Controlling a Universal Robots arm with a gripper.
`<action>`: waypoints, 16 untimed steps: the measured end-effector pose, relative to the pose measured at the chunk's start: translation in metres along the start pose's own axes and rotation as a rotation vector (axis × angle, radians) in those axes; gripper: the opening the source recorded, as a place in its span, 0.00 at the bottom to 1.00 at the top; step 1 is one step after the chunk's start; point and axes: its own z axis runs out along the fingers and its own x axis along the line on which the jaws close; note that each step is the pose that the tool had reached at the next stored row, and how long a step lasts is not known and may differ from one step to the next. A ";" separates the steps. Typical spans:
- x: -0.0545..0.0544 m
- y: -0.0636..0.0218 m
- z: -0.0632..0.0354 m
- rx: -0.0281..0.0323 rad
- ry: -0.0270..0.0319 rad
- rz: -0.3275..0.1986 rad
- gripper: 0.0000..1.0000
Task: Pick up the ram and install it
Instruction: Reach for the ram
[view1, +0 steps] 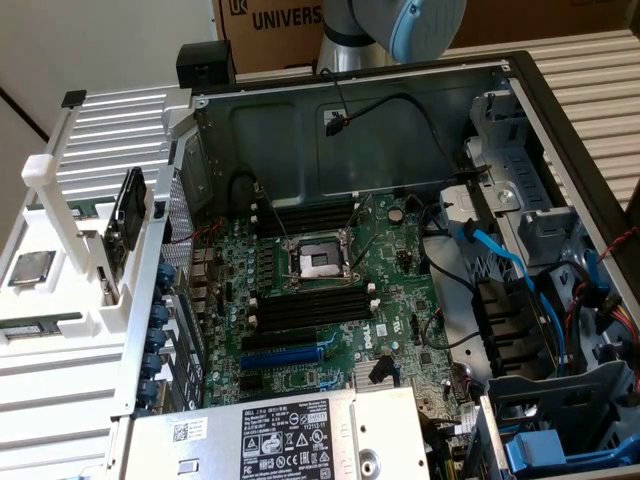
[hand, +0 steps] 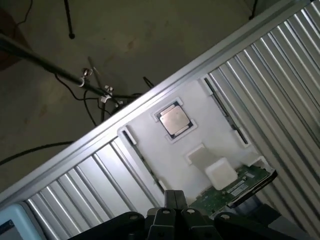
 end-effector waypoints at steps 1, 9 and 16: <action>0.000 0.0000 0.0001 -0.0008 0.0001 -0.018 0.10; 0.000 0.0000 0.0019 -0.0089 0.0013 -0.218 0.10; 0.000 0.0000 0.0033 -0.0154 0.0028 -0.383 0.10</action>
